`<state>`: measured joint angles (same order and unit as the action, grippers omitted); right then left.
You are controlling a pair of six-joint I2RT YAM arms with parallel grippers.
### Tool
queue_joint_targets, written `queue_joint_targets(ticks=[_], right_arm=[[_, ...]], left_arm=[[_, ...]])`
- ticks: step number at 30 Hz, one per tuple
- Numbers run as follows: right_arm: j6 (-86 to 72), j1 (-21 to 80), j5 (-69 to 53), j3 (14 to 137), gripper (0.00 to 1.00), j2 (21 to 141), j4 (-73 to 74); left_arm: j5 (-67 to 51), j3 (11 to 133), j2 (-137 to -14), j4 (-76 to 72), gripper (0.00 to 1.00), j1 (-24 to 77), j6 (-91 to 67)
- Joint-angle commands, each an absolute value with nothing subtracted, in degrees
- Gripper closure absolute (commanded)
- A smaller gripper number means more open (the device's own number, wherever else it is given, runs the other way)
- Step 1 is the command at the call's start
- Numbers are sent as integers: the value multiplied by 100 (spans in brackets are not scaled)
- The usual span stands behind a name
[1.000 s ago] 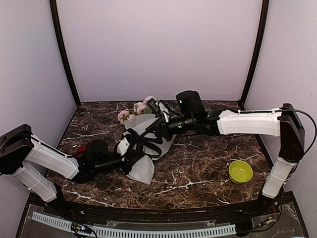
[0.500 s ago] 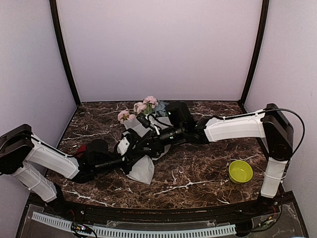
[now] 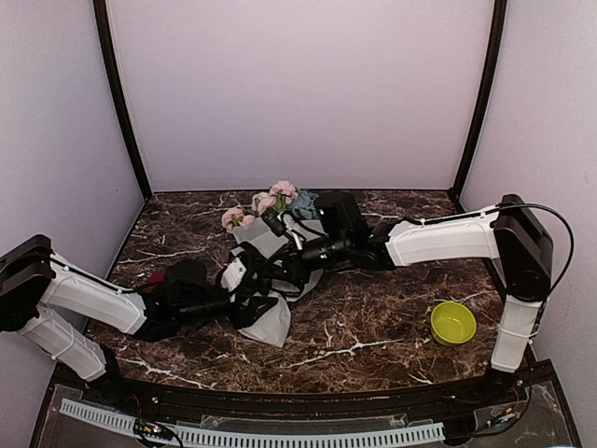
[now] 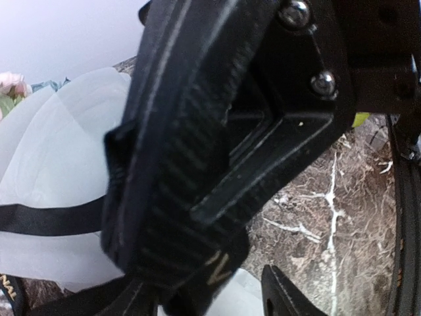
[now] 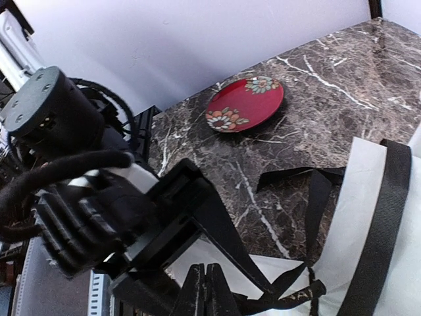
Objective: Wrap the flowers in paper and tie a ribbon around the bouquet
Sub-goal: Pass from the left arm to the right, then cross the half-tied ribbon over the folded bouquet.
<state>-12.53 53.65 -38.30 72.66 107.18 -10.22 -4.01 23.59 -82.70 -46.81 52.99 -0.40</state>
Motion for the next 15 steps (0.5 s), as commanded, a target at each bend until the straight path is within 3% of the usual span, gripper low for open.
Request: queue_joint_targets(ticks=[1, 4, 7, 12, 15], right_arm=[[-1404, 5268, -3338, 7312, 100, 10586, -1054], [-1459, 5237, -3312, 7279, 100, 10583, -1119], [-1523, 5213, -3315, 7317, 100, 10619, -1125], [-1562, 5203, -3343, 7390, 100, 10683, -1122], [-1584, 5204, -3388, 7409, 100, 10683, -1084]], left_arm=[[-752, 2905, -7568, -3036, 38, 5138, -346], [-1178, 3263, -7044, -2032, 31, 4792, -691], [-1465, 3466, -6730, -1196, 31, 4038, -1330], [-681, 3732, -7436, 582, 44, 2606, -2527], [-860, 3734, -7998, 765, 45, 2440, -2699]])
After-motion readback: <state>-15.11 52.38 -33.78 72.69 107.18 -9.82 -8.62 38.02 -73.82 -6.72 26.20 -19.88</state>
